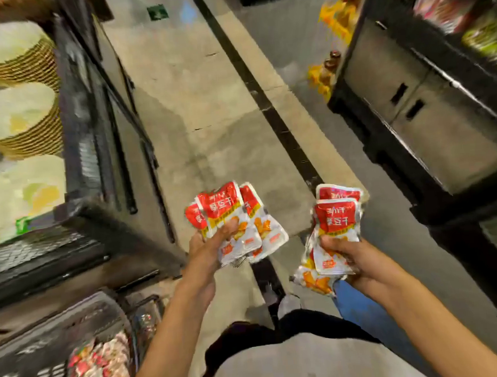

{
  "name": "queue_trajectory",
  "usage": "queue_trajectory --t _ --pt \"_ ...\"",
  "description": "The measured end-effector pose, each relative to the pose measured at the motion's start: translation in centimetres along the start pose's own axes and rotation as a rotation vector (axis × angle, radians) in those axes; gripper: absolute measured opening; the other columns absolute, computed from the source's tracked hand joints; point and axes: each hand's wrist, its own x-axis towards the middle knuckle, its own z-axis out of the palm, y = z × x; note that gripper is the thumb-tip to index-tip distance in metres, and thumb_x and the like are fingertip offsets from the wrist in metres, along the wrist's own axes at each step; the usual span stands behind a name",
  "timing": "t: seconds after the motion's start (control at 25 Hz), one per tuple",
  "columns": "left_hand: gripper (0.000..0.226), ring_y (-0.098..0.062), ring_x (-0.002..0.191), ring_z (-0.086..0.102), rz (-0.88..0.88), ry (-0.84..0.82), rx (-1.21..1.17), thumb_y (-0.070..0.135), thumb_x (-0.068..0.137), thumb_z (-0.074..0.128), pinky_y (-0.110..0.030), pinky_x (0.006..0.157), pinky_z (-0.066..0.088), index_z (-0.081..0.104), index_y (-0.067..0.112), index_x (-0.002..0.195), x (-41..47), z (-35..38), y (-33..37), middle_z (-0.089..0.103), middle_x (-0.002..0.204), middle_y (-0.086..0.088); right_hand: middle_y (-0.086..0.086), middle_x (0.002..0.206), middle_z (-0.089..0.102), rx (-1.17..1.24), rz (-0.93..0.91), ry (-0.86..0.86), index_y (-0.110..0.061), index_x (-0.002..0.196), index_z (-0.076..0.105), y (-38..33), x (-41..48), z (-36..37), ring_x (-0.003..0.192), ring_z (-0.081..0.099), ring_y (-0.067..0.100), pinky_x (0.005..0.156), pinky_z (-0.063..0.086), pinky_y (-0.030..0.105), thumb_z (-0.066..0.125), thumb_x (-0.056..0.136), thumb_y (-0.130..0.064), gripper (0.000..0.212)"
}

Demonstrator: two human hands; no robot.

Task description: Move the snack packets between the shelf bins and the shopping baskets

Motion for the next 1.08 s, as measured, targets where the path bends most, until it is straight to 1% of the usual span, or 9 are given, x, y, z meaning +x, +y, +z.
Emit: queue_trajectory --t 0.08,0.16,0.28,0.36,0.52,0.64,0.84,1.0,1.08 --pt "0.028 -0.016 0.08 0.071 -0.032 -0.078 0.061 0.018 0.066 0.074 -0.029 0.073 0.058 0.069 0.015 0.094 2.1 5.1 -0.7 0.075 0.091 -0.003 0.006 0.078 0.073 0.062 -0.048 0.073 -0.012 0.095 0.063 -2.1 0.1 -4.1 0.066 0.07 0.018 0.064 0.058 0.032 0.066 0.062 -0.01 0.034" --pt "0.035 -0.017 0.078 0.071 -0.054 -0.134 0.091 0.016 0.065 0.076 -0.026 0.064 0.057 0.068 0.013 0.099 3.7 8.7 -0.9 0.074 0.091 -0.004 0.006 0.08 0.073 0.124 -0.078 0.127 -0.011 0.1 0.062 -4.0 0.5 -7.0 0.067 0.07 0.019 0.06 0.059 0.031 0.067 0.062 -0.011 0.039" --pt "0.048 -0.017 0.059 0.067 -0.11 -0.184 0.165 0.028 0.062 0.074 -0.023 0.044 0.047 0.065 0.007 0.104 6.6 13.8 -0.6 0.072 0.079 -0.006 0.007 0.083 0.073 0.219 -0.102 0.21 -0.011 0.107 0.06 -7.7 2.0 -10.8 0.069 0.071 0.019 0.058 0.058 0.03 0.068 0.062 -0.011 0.046" --pt "0.052 -0.016 0.054 0.065 -0.154 -0.2 0.193 0.029 0.059 0.075 -0.022 0.04 0.045 0.063 0.006 0.104 9.3 16.7 -0.2 0.071 0.074 -0.005 0.006 0.084 0.073 0.258 -0.119 0.241 -0.012 0.109 0.059 -10.6 3.7 -12.4 0.071 0.071 0.02 0.061 0.058 0.032 0.069 0.062 -0.012 0.048" --pt "0.062 -0.017 0.059 0.067 -0.192 -0.278 0.282 0.034 0.054 0.078 -0.023 0.042 0.046 0.063 0.008 0.108 16.4 22.8 1.2 0.072 0.082 -0.006 0.001 0.077 0.074 0.323 -0.173 0.297 -0.016 0.1 0.06 -16.5 8.5 -14.7 0.076 0.069 0.02 0.068 0.057 0.036 0.067 0.07 -0.012 0.031" --pt "0.054 -0.015 0.06 0.068 -0.22 -0.385 0.339 0.023 0.062 0.077 -0.022 0.043 0.047 0.063 0.007 0.111 23.3 29.5 2.9 0.072 0.084 -0.007 0.002 0.076 0.073 0.426 -0.204 0.419 -0.017 0.098 0.059 -21.2 12.3 -16.5 0.081 0.066 0.023 0.073 0.053 0.036 0.066 0.076 -0.008 0.025" --pt "0.059 -0.02 0.077 0.071 -0.265 -0.58 0.484 0.026 0.065 0.074 -0.025 0.054 0.055 0.06 0.006 0.12 32.1 41.6 6.7 0.072 0.103 -0.011 0.01 0.088 0.071 0.638 -0.269 0.555 -0.013 0.098 0.06 -27.5 14.7 -18.6 0.084 0.065 0.028 0.075 0.052 0.039 0.067 0.074 -0.006 0.026" --pt "0.053 -0.021 0.076 0.072 -0.33 -0.721 0.515 0.024 0.067 0.069 -0.03 0.063 0.059 0.061 0.006 0.117 36.4 52.8 7.1 0.074 0.096 -0.009 0.012 0.092 0.071 0.77 -0.322 0.672 -0.012 0.1 0.061 -31.5 15.2 -22.5 0.086 0.066 0.03 0.073 0.053 0.038 0.065 0.079 -0.006 0.023" --pt "0.053 -0.022 0.077 0.072 -0.347 -0.799 0.529 0.026 0.067 0.07 -0.032 0.067 0.059 0.062 0.006 0.115 37.3 58.3 6.6 0.073 0.098 -0.01 0.012 0.086 0.071 0.802 -0.353 0.729 -0.012 0.101 0.061 -34.3 15.3 -25.3 0.082 0.066 0.03 0.068 0.051 0.039 0.076 0.068 -0.011 0.036"
